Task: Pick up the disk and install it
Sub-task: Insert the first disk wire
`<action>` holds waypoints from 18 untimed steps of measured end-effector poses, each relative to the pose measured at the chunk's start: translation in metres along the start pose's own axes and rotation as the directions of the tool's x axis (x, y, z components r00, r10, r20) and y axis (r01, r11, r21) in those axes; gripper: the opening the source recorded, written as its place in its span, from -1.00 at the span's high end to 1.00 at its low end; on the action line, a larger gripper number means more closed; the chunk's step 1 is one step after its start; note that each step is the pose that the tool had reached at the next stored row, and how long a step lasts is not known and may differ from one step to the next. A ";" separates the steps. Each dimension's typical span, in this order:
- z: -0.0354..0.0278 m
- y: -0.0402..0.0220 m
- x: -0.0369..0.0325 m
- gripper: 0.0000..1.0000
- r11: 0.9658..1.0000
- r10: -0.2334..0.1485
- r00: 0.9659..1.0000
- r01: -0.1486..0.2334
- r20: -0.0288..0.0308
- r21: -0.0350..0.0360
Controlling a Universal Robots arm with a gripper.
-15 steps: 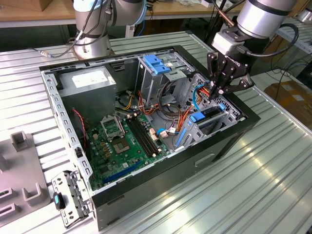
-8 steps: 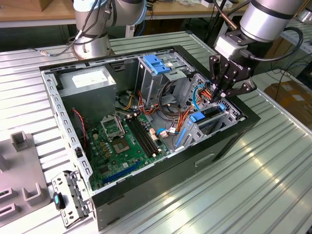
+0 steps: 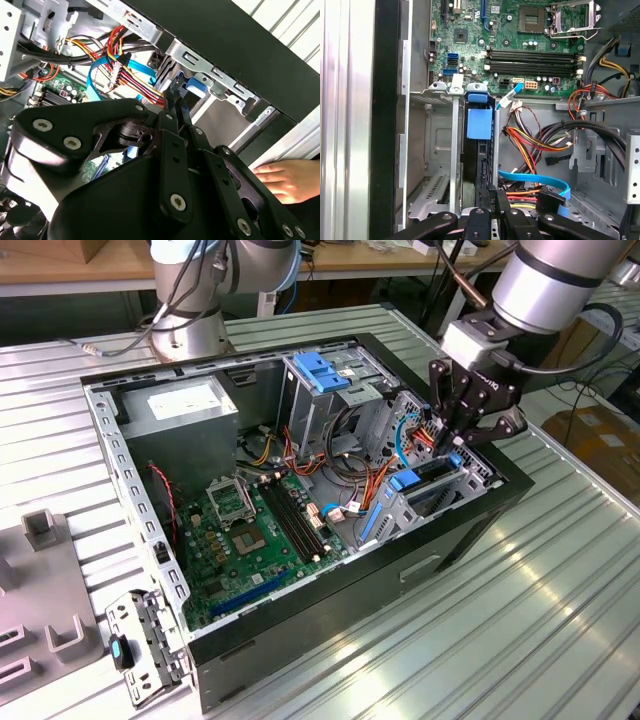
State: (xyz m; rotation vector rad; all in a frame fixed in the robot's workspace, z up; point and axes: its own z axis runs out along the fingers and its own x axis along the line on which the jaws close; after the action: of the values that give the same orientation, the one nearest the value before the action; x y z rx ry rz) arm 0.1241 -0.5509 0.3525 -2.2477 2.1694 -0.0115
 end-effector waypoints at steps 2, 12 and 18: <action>0.0013 0.0006 0.0007 0.66 1.000 0.000 1.000 0.000 0.000 0.002; 0.0040 0.0052 0.0042 0.66 1.000 0.012 1.000 -0.012 -0.001 0.010; 0.0053 0.0052 0.0042 0.66 1.000 0.027 1.000 -0.026 -0.001 0.010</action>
State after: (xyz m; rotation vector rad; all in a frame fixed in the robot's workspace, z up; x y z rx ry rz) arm 0.1192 -0.5552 0.3471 -2.2141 2.1945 -0.0233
